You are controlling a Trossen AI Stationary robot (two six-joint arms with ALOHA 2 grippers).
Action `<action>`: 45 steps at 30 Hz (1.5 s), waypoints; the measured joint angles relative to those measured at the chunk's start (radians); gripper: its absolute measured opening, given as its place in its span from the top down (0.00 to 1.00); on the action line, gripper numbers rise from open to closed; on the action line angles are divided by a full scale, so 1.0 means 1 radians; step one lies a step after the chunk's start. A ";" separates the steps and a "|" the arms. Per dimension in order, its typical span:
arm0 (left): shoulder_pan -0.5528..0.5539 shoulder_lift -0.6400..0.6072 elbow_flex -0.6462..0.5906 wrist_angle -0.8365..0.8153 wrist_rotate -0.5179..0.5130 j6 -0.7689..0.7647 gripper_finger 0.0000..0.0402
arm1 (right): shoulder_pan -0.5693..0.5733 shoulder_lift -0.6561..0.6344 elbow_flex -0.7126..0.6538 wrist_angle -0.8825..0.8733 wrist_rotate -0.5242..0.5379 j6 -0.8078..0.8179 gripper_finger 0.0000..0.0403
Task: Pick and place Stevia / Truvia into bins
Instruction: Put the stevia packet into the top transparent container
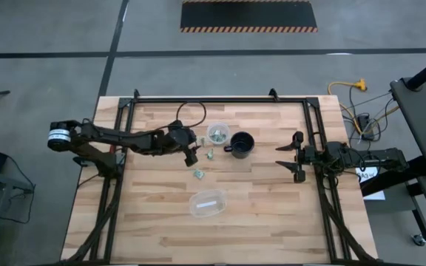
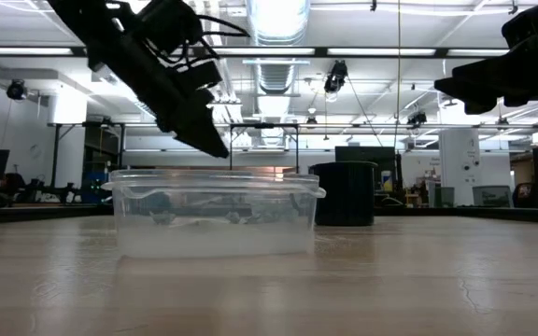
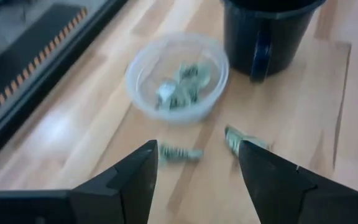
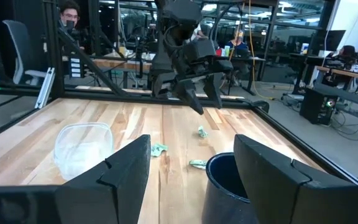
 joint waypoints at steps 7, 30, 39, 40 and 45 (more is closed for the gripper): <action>0.000 -0.097 -0.006 -0.204 0.001 -0.211 0.48 | 0.000 0.000 0.000 0.000 0.000 0.000 0.45; 0.082 0.043 -0.001 -0.410 0.002 -0.406 0.48 | 0.000 0.000 0.000 0.000 0.000 0.000 0.45; 0.114 0.126 0.000 -0.411 0.059 -0.406 0.48 | 0.000 0.000 0.000 0.000 0.000 0.000 0.45; 0.116 0.134 0.001 -0.412 0.059 -0.405 0.48 | 0.000 0.000 0.000 0.000 0.000 0.000 0.45; 0.131 0.165 0.013 -0.408 0.060 -0.401 0.48 | 0.000 -0.001 0.000 0.000 0.000 0.000 0.45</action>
